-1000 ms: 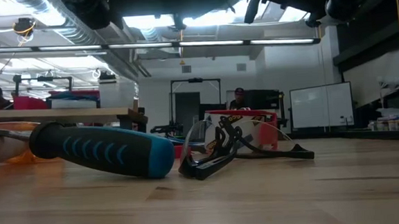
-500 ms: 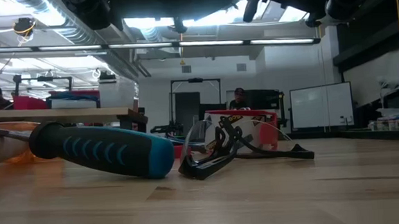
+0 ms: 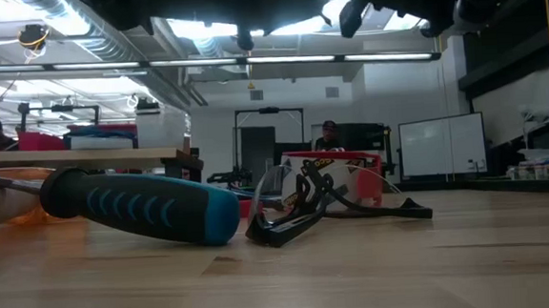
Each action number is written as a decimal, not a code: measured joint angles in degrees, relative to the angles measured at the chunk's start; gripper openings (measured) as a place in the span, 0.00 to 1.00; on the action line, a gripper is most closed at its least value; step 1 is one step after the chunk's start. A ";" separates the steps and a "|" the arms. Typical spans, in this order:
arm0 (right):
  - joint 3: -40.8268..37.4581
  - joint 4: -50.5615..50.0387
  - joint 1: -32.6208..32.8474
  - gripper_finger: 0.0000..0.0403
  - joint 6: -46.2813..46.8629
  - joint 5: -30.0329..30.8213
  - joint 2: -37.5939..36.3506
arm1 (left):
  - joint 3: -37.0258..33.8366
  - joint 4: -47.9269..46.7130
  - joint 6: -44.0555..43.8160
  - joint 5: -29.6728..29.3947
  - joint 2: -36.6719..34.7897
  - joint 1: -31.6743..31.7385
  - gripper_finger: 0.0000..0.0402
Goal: Coil cords
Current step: Coil the wire onto the spool
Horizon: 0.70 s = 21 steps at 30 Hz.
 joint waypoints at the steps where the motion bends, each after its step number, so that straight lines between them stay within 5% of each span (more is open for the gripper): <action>1: 0.00 -1.17 -0.38 0.01 0.00 -1.17 -0.18 | 0.00 -0.98 -0.26 -0.22 -0.31 -0.19 0.01; 8: 0.00 -6.16 -2.15 0.01 -0.02 -8.18 -0.49 | 0.00 -7.41 -1.96 -2.77 -1.91 -1.68 0.00; 21: 0.02 -18.15 -2.76 0.01 -5.40 -11.12 -1.09 | -0.04 -13.29 -2.63 -6.29 -7.54 -4.07 0.01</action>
